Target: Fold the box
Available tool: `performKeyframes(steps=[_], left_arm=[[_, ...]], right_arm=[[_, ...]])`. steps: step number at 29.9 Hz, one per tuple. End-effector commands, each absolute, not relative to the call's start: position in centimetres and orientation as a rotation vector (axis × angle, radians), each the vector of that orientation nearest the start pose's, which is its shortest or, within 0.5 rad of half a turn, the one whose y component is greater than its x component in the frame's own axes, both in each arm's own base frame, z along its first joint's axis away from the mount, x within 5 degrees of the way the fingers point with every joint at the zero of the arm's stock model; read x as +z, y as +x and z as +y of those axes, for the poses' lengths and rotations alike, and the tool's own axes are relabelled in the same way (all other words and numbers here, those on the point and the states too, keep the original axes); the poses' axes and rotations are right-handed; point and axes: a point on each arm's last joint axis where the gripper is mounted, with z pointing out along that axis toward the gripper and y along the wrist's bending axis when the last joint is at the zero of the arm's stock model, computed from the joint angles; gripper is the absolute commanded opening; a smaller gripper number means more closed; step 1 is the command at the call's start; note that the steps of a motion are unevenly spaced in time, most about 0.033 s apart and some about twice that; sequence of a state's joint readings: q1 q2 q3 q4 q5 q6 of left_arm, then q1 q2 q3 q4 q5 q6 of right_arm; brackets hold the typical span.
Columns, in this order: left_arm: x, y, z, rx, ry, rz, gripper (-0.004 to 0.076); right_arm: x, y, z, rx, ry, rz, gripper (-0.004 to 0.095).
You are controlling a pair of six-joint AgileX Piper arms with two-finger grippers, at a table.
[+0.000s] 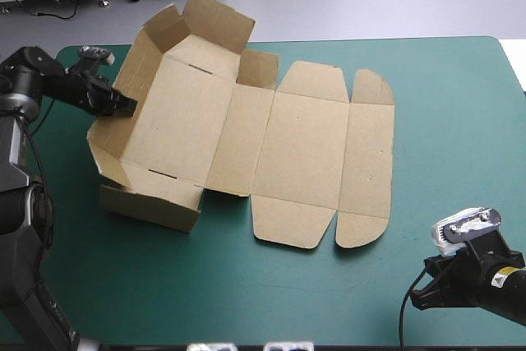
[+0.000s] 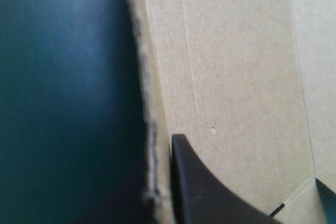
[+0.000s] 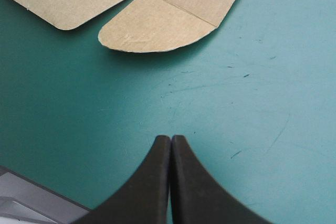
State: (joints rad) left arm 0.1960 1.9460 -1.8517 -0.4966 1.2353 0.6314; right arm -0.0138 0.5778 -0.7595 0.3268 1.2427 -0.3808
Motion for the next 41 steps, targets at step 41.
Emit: performKeyframes(steps=[41], left_arm=[[45.2,29.4,-19.0,0.064,1.415,1.732,-0.0006]], right_arm=[[39.0,9.3,2.1,0.116,-0.308,1.928,-0.0024]])
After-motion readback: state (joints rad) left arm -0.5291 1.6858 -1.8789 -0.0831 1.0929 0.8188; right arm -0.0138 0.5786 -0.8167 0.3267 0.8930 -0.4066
